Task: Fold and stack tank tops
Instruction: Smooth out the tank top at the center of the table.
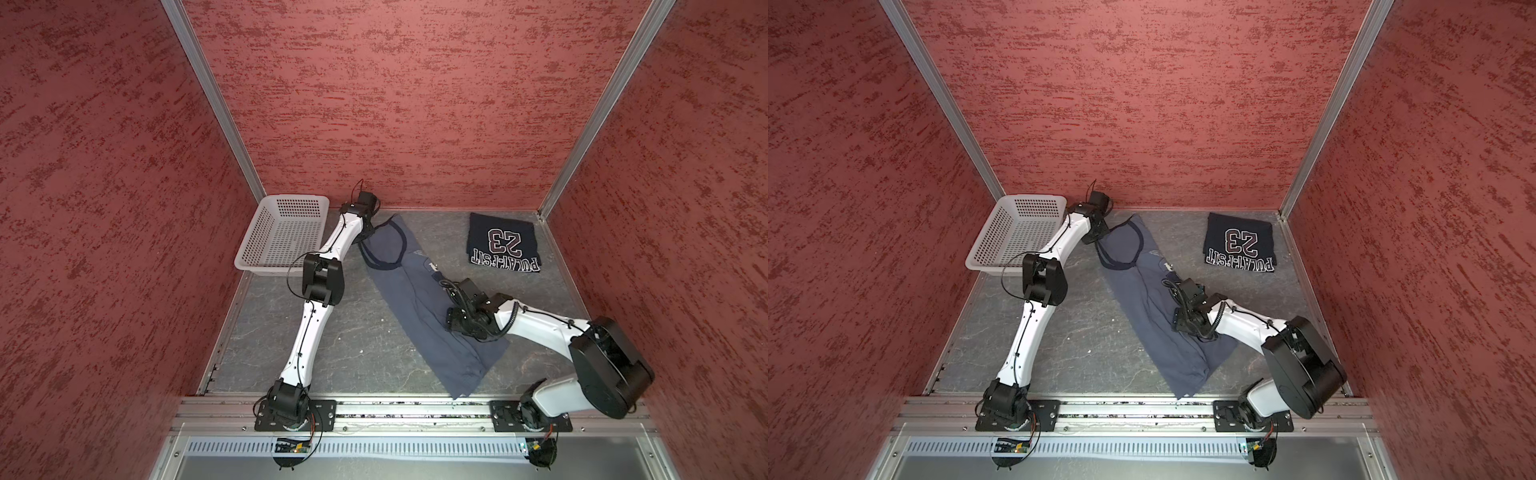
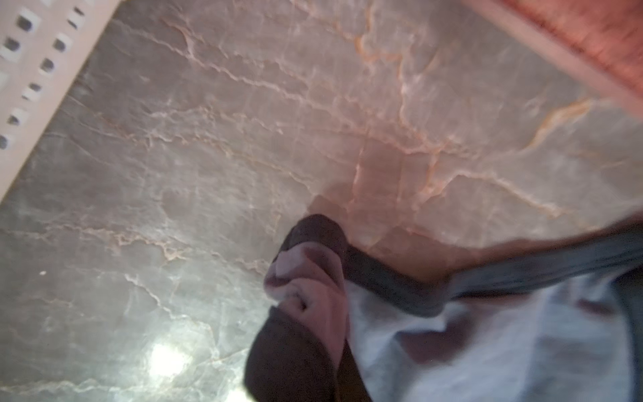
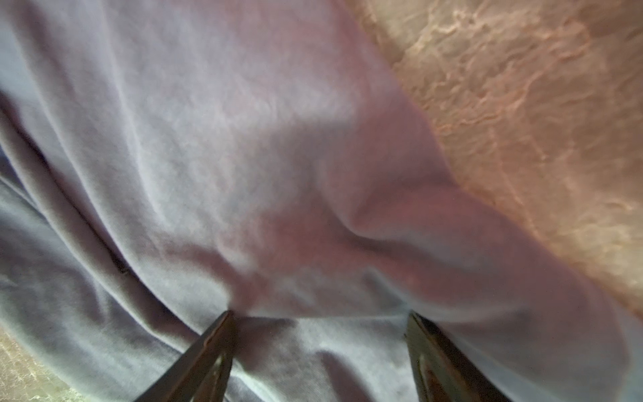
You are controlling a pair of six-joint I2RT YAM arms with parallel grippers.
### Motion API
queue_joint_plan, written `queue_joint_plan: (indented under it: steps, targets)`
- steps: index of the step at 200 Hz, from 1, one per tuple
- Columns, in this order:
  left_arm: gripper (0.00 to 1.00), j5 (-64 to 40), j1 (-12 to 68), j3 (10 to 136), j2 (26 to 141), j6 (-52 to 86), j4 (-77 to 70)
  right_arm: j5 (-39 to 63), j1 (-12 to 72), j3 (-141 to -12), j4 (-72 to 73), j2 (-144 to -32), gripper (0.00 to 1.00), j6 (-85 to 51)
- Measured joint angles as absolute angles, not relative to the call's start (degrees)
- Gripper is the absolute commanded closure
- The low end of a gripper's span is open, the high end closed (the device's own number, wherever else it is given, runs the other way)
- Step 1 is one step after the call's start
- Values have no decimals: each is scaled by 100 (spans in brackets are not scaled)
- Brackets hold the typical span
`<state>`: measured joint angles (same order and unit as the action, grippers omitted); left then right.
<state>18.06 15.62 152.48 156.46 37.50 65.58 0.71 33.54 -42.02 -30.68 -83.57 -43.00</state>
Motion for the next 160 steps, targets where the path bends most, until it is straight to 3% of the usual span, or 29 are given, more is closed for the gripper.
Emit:
queue_joint_plan:
  steps: [64,160]
  targets:
    - [89,2316,1494,15248,15655,3328,7367,143,3664,-4029,-2744,-8248,25,-4261]
    - [90,2755,1485,15397,15657,2755,7150,-38,4530,-3743,-2676,-7883,23,-4399]
